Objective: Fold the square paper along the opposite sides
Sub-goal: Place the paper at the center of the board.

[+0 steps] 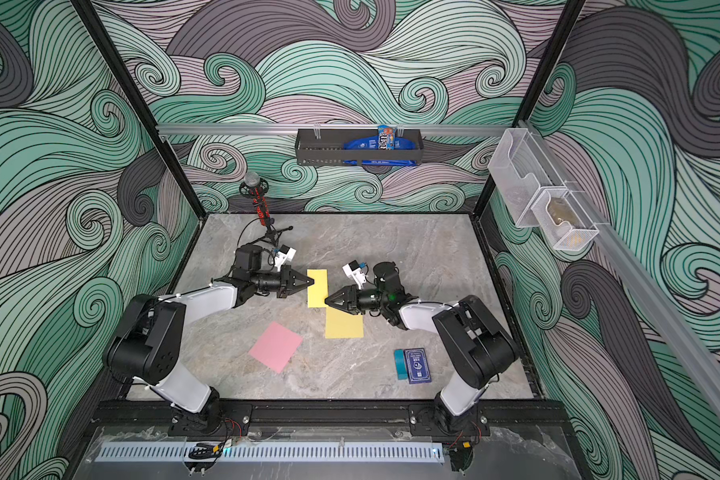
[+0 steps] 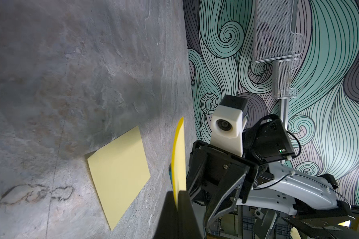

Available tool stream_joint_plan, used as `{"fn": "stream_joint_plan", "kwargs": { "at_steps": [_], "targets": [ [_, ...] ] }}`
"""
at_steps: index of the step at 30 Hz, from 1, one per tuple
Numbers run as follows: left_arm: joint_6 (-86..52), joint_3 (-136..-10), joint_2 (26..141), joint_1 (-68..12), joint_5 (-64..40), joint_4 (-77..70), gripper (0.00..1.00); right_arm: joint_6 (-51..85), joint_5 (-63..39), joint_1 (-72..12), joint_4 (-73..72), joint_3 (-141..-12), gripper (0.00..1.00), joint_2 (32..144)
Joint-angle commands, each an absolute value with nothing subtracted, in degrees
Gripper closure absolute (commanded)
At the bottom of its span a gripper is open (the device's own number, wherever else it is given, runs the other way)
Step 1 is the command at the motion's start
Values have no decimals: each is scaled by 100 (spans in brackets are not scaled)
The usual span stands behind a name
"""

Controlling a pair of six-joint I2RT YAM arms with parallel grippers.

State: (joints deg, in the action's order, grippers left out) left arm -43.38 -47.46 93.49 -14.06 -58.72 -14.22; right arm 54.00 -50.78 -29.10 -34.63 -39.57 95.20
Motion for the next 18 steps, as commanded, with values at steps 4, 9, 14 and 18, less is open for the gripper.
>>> {"fn": "stream_joint_plan", "kwargs": {
  "at_steps": [4,9,14,18],
  "targets": [
    [-4324,-4691,9158,-1348,-5959,-1503,100,5558,-5286,-3013,-3796,-3901,73,9607],
    [-4307,-4641,9123,-1336,-5950,-1503,100,5533,-5241,-3021,-3807,-3894,85,9590],
    [-4258,-4641,9084,-1319,-5933,-1455,100,5532,-5225,-3017,-3771,-3901,99,9626],
    [-4111,-4690,9062,-1310,-5866,-1289,100,5519,-5183,-3018,-3748,-3974,100,9649]
  ]
}}
